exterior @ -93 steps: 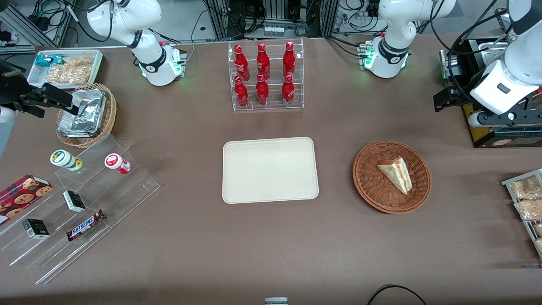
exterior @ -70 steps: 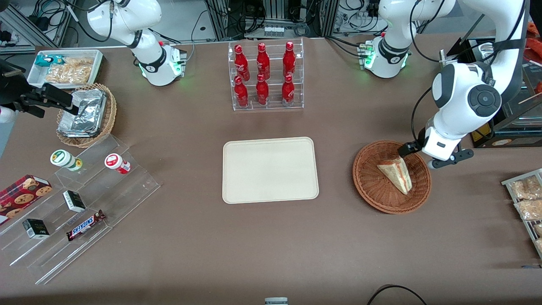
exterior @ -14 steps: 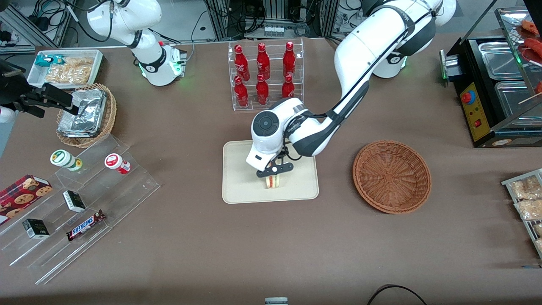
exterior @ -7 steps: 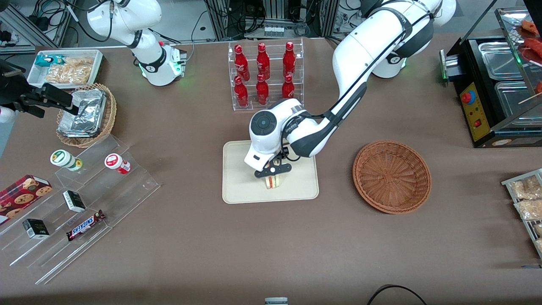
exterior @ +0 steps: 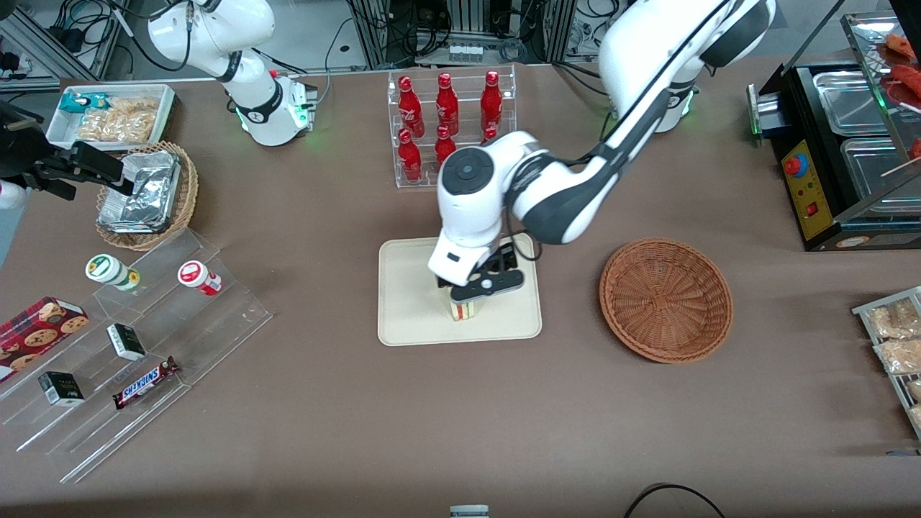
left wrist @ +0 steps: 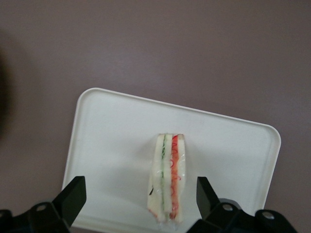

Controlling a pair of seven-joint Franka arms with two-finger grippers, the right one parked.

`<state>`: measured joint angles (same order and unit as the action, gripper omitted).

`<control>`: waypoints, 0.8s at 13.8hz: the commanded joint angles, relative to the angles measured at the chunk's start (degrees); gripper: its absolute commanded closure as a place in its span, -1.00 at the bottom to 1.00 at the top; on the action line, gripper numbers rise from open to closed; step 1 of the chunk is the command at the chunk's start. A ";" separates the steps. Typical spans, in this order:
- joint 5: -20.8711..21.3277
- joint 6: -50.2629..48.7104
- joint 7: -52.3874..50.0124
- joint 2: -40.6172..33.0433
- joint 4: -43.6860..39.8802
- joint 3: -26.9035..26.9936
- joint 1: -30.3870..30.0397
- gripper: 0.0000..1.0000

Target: Place sandwich from basket to tray

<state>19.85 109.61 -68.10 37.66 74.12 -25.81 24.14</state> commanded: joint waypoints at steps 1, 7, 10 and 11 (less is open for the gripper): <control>-2.97 -4.82 -1.67 -4.60 1.47 0.40 -1.29 -1.00; -10.09 -12.92 7.61 -13.83 5.49 0.23 -16.12 -1.00; -10.70 -15.03 17.27 -17.88 9.81 0.23 -21.31 -1.00; -11.23 -16.26 19.74 -18.50 9.99 0.23 -22.46 -1.00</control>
<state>10.35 94.78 -53.04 23.17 80.07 -25.28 4.49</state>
